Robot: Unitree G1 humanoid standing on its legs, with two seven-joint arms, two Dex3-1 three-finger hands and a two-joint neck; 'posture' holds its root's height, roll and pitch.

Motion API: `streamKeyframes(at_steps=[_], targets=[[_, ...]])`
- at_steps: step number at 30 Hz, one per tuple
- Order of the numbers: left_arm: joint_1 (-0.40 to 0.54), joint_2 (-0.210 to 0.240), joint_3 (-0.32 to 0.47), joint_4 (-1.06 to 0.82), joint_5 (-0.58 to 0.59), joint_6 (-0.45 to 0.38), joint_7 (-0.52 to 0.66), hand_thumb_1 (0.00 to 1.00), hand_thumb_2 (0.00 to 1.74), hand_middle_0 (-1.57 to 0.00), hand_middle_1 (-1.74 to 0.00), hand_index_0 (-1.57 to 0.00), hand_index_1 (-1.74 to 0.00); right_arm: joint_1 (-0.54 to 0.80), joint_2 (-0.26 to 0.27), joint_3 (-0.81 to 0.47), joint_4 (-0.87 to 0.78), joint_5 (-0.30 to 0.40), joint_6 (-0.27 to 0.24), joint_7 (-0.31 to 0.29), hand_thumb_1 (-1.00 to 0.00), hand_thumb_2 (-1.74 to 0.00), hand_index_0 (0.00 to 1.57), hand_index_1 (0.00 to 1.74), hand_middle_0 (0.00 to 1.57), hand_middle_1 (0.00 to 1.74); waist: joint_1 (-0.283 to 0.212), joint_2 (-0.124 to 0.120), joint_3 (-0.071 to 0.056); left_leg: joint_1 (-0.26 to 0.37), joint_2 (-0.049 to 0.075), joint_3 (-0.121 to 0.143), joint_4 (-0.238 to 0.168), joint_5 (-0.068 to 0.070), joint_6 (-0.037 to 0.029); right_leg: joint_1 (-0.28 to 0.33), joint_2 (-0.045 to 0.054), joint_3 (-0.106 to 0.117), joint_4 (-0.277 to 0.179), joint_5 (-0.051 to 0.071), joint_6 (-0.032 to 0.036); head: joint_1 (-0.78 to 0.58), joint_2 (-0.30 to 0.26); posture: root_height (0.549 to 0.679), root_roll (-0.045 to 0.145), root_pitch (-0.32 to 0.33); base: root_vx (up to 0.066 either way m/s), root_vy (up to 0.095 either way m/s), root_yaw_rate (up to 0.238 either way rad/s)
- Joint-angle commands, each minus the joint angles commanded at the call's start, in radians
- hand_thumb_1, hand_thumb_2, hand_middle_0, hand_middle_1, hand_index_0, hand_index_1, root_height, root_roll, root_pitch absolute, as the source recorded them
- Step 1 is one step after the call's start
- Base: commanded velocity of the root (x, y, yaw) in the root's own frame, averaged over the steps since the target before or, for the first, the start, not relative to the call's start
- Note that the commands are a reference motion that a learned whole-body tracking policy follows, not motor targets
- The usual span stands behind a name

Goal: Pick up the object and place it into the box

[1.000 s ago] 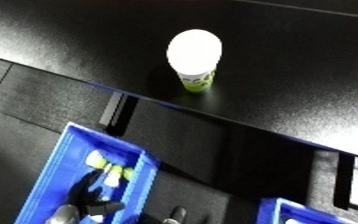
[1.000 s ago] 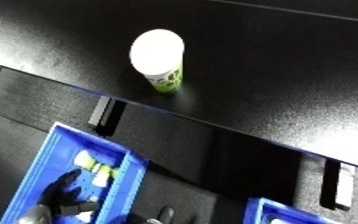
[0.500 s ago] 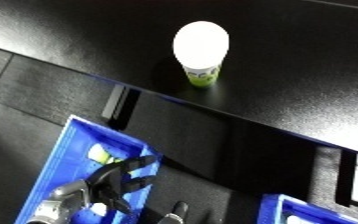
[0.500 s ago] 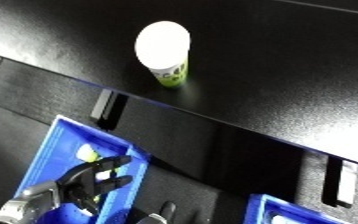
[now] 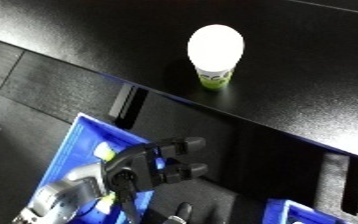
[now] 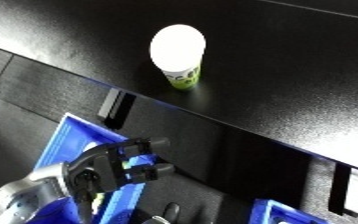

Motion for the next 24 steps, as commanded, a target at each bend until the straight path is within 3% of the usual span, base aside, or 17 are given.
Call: streamKeyframes(at_steps=[8, 15, 18, 19, 24], targets=[[-0.012, -0.093, 0.189, -0.054, -0.024, -0.191, 0.195, 0.00, 0.00, 0.00, 0.00, 0.00, 0.00, 0.029, 0.033, -0.030, 0.017, -0.010, -0.032, 0.012, 0.00, 0.00, 0.00, 0.00, 0.00, 0.00, 0.021, -0.017, -0.004, 0.005, -0.004, -0.008, -0.013, 0.006, -0.0044, -0.003, -0.0005, -0.007, 0.010, -0.008, -0.0066, 0.033, 0.007, 0.642, 0.041, -0.085, 0.001, -0.020, 0.041], [-0.015, -0.144, 0.327, -0.048, 0.103, -0.371, 0.391, 0.00, 0.00, 0.00, 0.00, 0.00, 0.00, 0.046, 0.055, -0.037, 0.013, -0.022, -0.042, 0.017, 0.00, 0.00, 0.00, 0.00, 0.00, 0.00, 0.024, -0.033, -0.008, 0.009, 0.001, -0.011, -0.012, 0.006, -0.0071, -0.002, 0.0034, -0.010, 0.021, -0.018, -0.0142, 0.036, 0.016, 0.640, 0.041, -0.088, 0.018, -0.019, -0.029], [-0.018, -0.147, 0.352, -0.039, 0.151, -0.423, 0.453, 0.00, 0.00, 0.00, 0.00, 0.00, 0.00, 0.049, 0.058, -0.035, 0.014, -0.025, -0.042, 0.020, 0.00, 0.00, 0.00, 0.00, 0.00, 0.00, 0.022, -0.035, -0.009, 0.012, 0.002, -0.011, -0.011, 0.006, -0.0065, -0.001, 0.0037, -0.009, 0.025, -0.021, -0.0162, 0.031, 0.015, 0.640, 0.041, -0.090, 0.039, 0.001, -0.052], [-0.017, -0.151, 0.370, -0.029, 0.212, -0.466, 0.520, 0.00, 0.00, 0.00, 0.00, 0.00, 0.00, 0.052, 0.059, -0.030, 0.012, -0.026, -0.039, 0.020, 0.00, 0.00, 0.00, 0.00, 0.00, 0.00, 0.019, -0.035, -0.009, 0.012, 0.003, -0.010, -0.006, 0.005, -0.0058, -0.002, 0.0035, -0.007, 0.033, -0.025, -0.0188, 0.025, 0.016, 0.638, 0.041, -0.094, 0.041, 0.009, -0.062], [-0.039, -0.148, 0.359, -0.005, 0.351, -0.510, 0.664, 0.00, 0.00, 0.00, 0.00, 0.00, 0.00, 0.046, 0.063, -0.010, 0.011, -0.018, -0.035, 0.021, 0.00, 0.00, 0.00, 0.00, 0.00, 0.00, 0.006, -0.034, -0.008, 0.010, 0.006, -0.004, 0.009, 0.000, -0.0020, -0.007, 0.0049, 0.000, 0.050, -0.032, -0.0224, 0.001, 0.027, 0.636, 0.040, -0.101, 0.033, 0.008, -0.060]])
